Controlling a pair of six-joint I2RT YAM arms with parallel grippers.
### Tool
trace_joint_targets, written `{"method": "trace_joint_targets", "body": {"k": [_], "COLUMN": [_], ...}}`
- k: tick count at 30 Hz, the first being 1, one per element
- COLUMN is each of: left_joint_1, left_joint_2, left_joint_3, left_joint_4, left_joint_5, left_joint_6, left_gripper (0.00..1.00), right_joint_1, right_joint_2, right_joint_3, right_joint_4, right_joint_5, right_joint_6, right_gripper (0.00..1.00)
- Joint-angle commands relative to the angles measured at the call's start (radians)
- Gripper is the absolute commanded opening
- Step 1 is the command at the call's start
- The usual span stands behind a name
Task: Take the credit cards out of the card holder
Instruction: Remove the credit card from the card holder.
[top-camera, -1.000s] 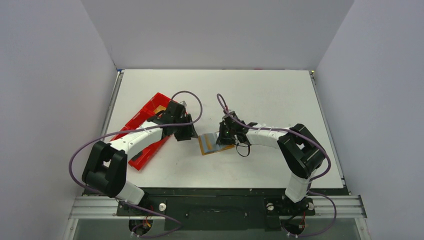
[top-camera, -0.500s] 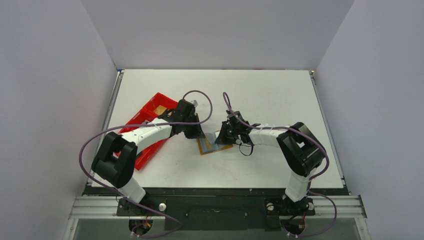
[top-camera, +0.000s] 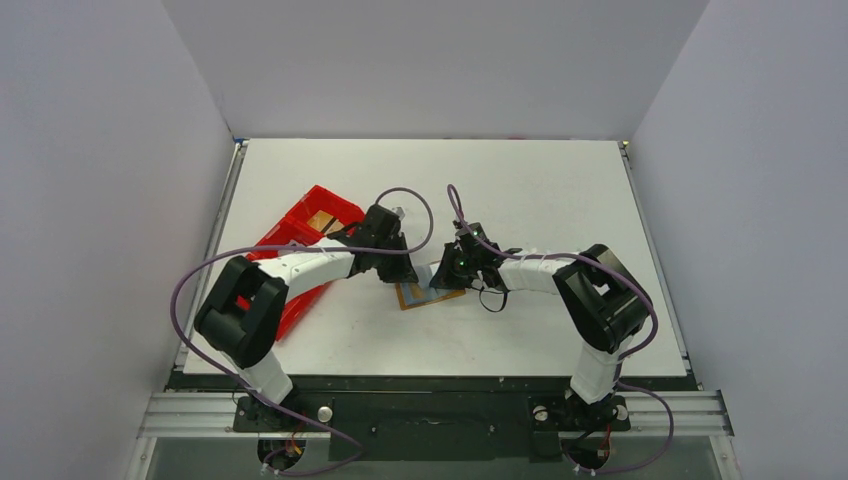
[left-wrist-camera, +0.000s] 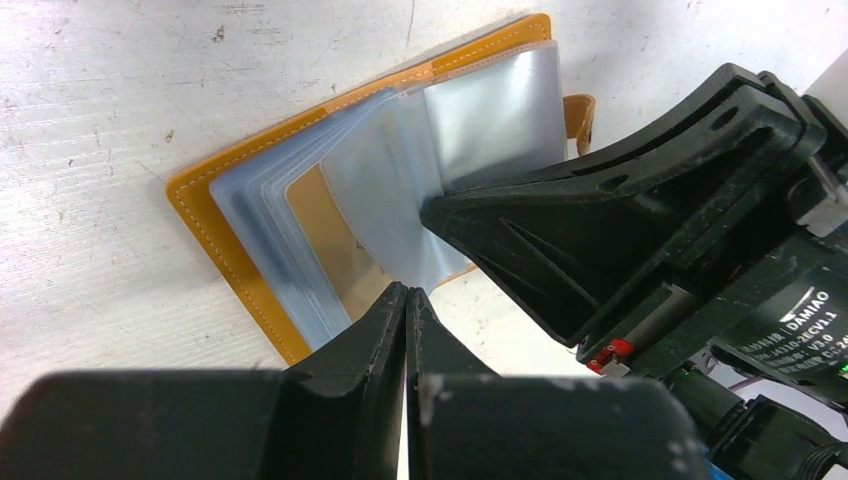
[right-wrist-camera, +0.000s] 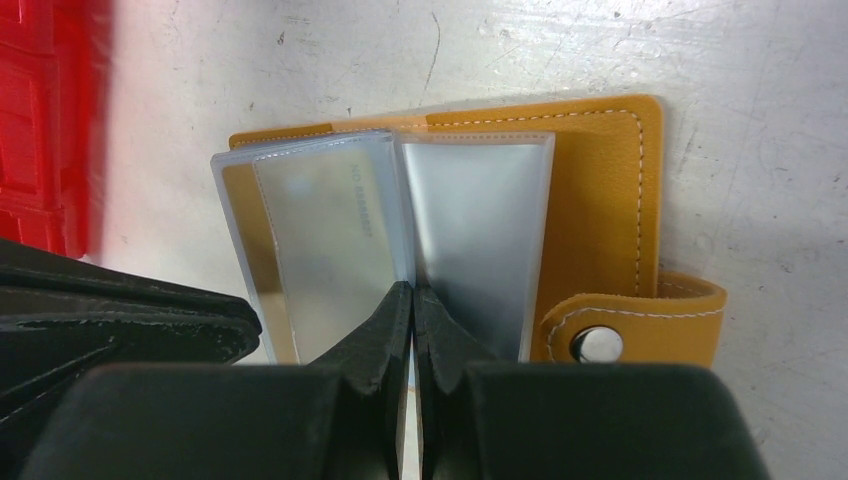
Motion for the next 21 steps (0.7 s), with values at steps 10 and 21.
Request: {"method": "trace_joint_targets", "body": {"k": [10, 21], "left_joint_1": [-0.012, -0.034], "left_joint_2": [0.023, 0.088], "left_joint_3": [-0.036, -0.012], "left_joint_4": [0.053, 0.100], "left_joint_5": [-0.048, -0.032], "left_joint_6": [-0.031, -0.042], "left_gripper": [0.00, 0.00], "right_joint_1": [0.006, 0.009], "right_joint_2": [0.046, 0.032], "right_joint_3": [-0.046, -0.047], "right_joint_4": [-0.064, -0.066], "right_joint_5": [0.044, 0.047], "right_joint_6": [-0.016, -0.023], "right_gripper": [0.00, 0.00]}}
